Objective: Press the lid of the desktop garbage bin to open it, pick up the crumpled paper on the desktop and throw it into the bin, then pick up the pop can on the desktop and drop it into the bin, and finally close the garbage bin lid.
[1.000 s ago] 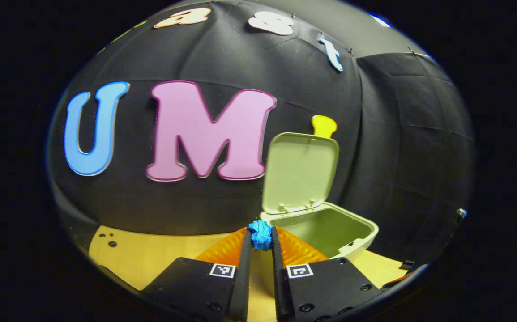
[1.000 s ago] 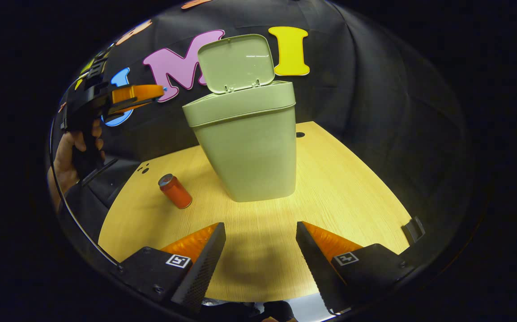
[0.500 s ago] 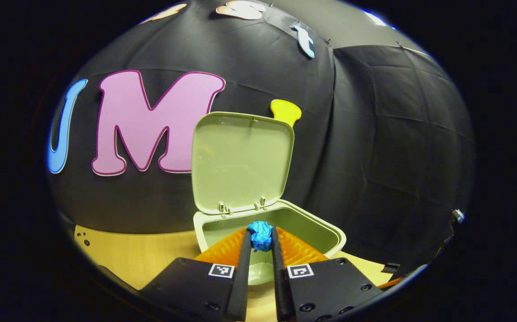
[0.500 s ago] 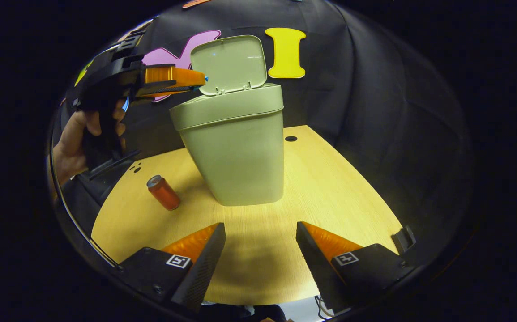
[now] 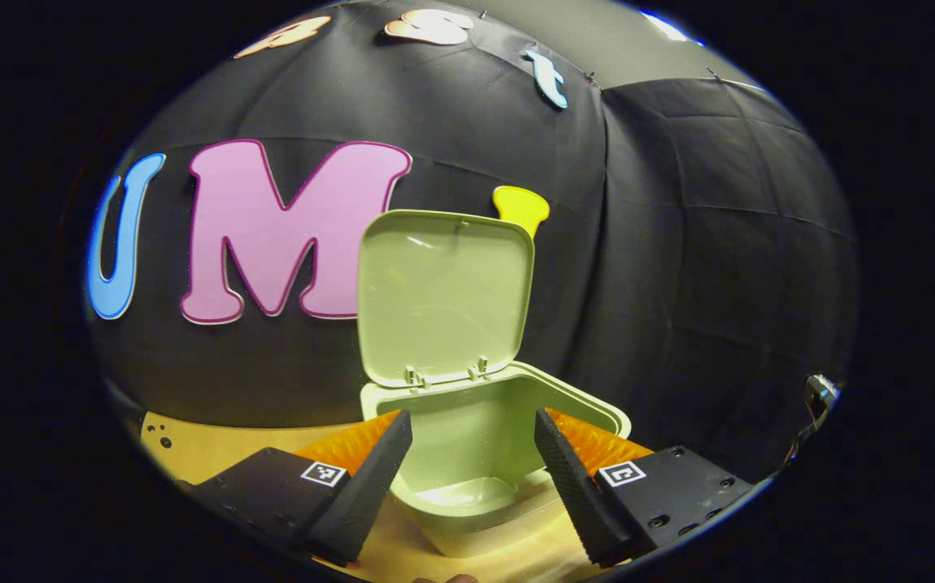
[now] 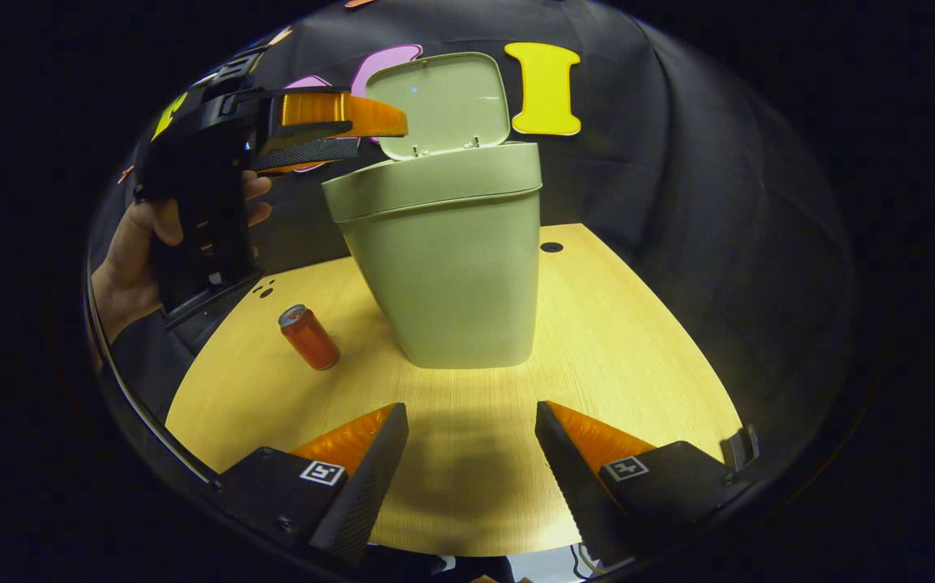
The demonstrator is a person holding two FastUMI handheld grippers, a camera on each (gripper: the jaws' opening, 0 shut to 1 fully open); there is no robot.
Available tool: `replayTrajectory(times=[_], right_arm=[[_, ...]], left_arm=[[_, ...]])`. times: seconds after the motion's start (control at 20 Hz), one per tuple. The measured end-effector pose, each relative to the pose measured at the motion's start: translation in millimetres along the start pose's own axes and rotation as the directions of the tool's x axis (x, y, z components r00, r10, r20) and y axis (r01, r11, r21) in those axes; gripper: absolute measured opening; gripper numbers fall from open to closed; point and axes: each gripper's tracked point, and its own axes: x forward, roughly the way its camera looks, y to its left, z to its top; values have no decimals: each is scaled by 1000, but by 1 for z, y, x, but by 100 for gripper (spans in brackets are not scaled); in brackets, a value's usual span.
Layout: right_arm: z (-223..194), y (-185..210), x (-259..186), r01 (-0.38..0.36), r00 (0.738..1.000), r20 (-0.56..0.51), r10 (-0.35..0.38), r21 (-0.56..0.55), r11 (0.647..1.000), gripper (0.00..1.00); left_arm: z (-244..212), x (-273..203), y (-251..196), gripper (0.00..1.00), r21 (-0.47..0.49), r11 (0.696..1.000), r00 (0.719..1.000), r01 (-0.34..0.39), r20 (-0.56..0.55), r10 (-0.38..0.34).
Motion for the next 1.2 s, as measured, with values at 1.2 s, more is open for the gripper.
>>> replayTrajectory(times=[1.2], right_arm=[[-13,208,116,-403,915,-143,378,-275,873,99]], left_arm=[[-157,-338,233,98,-93,620,617,-779,-287,732]])
